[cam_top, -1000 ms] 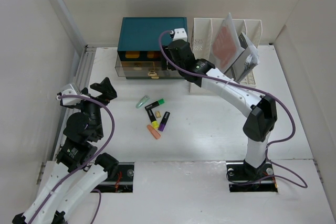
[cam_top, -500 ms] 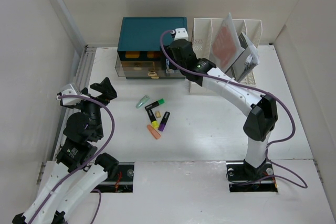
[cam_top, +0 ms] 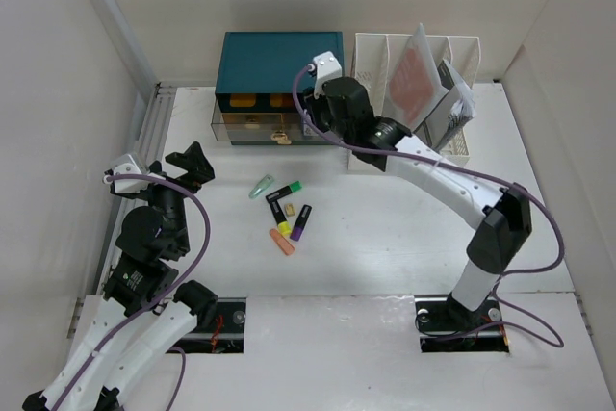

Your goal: Organize the desk

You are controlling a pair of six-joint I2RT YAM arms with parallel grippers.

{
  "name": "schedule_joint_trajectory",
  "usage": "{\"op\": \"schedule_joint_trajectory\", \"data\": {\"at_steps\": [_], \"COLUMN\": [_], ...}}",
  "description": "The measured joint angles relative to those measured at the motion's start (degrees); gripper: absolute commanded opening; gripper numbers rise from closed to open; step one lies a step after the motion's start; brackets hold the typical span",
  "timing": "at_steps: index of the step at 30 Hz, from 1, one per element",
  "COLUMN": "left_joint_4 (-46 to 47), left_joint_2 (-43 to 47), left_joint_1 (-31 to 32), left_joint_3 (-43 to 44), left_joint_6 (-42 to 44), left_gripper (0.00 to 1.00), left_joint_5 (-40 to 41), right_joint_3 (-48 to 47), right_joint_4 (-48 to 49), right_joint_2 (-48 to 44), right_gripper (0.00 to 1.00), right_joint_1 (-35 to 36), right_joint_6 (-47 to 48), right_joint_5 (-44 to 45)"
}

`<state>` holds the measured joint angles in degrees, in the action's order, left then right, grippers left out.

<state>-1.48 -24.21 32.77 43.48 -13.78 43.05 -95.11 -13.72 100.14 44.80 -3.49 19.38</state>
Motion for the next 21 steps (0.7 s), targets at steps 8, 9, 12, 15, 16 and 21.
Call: {"op": "schedule_joint_trajectory", "data": {"at_steps": [8,9,12,15,16,21], "left_joint_4": [0.0,0.0,0.0,0.0,0.0,0.1], "left_joint_2": [0.0,0.0,0.1,0.4,0.5,0.5], "left_joint_1": [0.0,0.0,0.0,0.0,0.0,0.0], "left_joint_3": [0.0,0.0,0.0,0.0,0.0,0.0], "left_joint_6": [0.0,0.0,0.0,0.0,0.0,0.0], "left_gripper": [0.99,0.99,0.99,0.99,0.99,0.99], "left_joint_5": [0.0,0.0,0.0,-0.1,-0.1,-0.1], "right_joint_3": [2.3,2.1,-2.5,-9.2,-10.8,-13.8], "right_joint_4": [3.7,3.0,-1.6,-7.8,-10.0,-19.5], "right_joint_2": [-5.9,-5.7,-1.5,5.4,7.2,13.8], "right_gripper": [0.0,0.0,0.0,0.03,0.03,0.03], "right_joint_1": [-2.8,-4.0,-7.2,-9.7,-10.1,-10.6], "right_joint_6": [14.3,15.8,20.1,24.8,26.2,33.6], "right_joint_5": [-26.5,-31.1,-42.1,-50.9,-52.9,-59.6]}}
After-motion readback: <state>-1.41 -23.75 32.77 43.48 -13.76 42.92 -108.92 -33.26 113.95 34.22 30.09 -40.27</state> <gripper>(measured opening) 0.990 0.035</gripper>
